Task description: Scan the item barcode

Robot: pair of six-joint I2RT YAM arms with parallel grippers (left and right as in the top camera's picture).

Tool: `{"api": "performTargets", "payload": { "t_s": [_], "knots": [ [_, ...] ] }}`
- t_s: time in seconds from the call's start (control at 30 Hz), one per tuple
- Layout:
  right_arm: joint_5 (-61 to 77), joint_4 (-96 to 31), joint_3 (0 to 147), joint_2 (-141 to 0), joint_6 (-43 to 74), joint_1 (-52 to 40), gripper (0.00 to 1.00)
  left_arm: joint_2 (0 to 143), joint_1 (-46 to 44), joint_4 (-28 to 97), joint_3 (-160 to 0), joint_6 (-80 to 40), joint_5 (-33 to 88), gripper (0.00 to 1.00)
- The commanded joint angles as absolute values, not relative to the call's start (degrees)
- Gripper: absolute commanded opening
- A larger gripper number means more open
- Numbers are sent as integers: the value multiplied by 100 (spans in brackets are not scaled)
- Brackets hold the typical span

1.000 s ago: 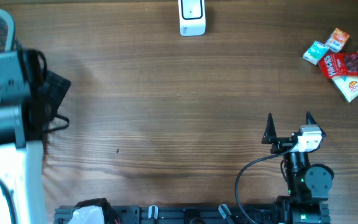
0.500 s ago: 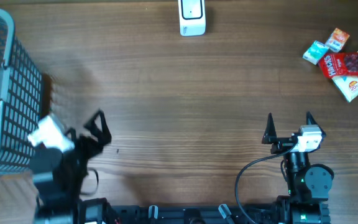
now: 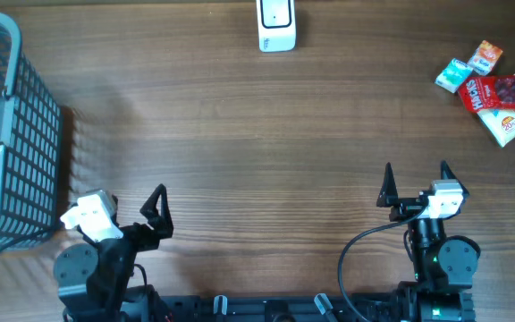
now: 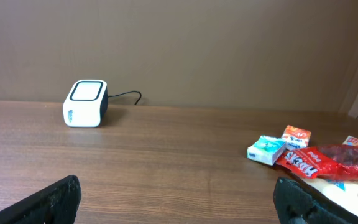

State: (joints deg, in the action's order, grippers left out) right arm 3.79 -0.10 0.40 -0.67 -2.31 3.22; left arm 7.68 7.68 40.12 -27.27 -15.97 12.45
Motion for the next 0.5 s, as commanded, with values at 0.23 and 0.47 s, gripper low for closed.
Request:
{"api": "performTargets", "payload": {
  "t_s": [0.23,0.47],
  "knots": [
    [342,1,30,-25,-292,301,99,19,812,1872,-1210,-1221,2169,100],
    [342,3,30,-27,-292,301,100,19,812,541,-805,-1221,2137,100]
  ]
}}
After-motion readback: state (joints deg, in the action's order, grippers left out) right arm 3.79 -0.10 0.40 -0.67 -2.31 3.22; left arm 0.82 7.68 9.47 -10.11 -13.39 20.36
